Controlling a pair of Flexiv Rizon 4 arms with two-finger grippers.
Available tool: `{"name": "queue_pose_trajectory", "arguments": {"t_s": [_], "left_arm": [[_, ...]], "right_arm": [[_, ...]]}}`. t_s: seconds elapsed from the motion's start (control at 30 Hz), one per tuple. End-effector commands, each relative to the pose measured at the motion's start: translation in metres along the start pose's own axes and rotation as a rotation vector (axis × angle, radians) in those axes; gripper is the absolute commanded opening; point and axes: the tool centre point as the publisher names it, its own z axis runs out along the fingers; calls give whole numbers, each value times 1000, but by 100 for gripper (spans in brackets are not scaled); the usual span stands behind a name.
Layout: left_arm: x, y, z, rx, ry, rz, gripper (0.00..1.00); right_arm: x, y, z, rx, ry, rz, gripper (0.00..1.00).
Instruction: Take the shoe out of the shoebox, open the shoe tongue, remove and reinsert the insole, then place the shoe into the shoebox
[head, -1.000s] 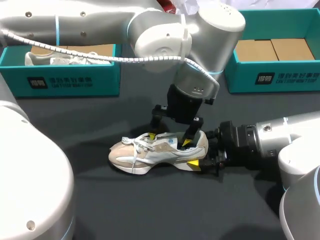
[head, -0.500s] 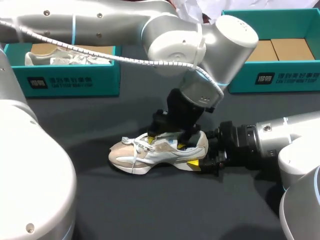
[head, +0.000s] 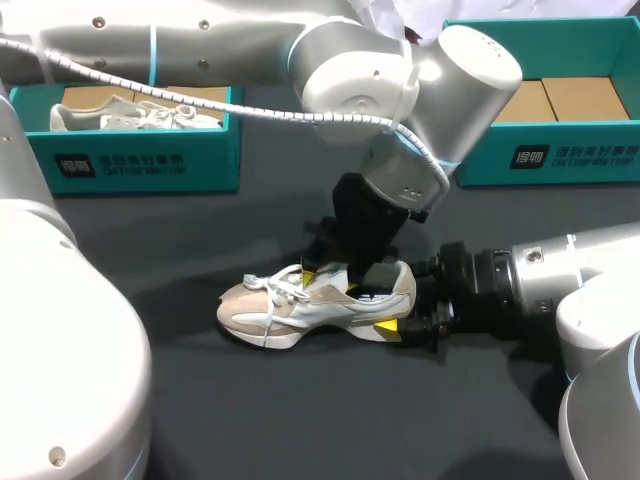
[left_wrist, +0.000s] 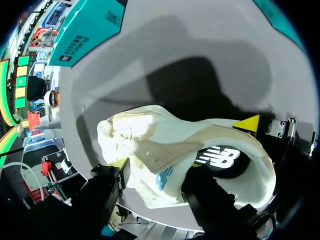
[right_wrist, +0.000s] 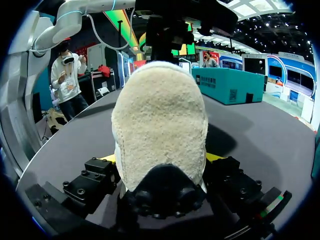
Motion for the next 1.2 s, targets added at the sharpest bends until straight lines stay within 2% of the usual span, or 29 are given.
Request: {"name": "queue_pose_trajectory", "arguments": {"t_s": [0.03, 0.2, 0.43, 0.7, 0.83, 0.93, 1.03, 1.2], "left_arm": [[-9, 3, -5, 8, 19, 7, 53], [-11, 3, -9, 0, 38, 33, 46], [-13, 4, -14, 10, 42, 39, 44], [-23, 5, -18, 14, 71, 67, 36], [-30, 5, -18, 4, 85, 73, 25], [-36, 6, -18, 1, 97, 76, 20], [-41, 7, -18, -3, 109, 76, 9], [-47, 10, -15, 0, 136, 73, 0]], "right_arm": [[1, 0, 0, 3, -2, 0, 0], [1, 0, 0, 3, -2, 0, 0], [1, 0, 0, 3, -2, 0, 0], [1, 0, 0, 3, -2, 0, 0], [1, 0, 0, 3, -2, 0, 0], [1, 0, 0, 3, -2, 0, 0], [1, 0, 0, 3, -2, 0, 0], [1, 0, 0, 3, -2, 0, 0]]}}
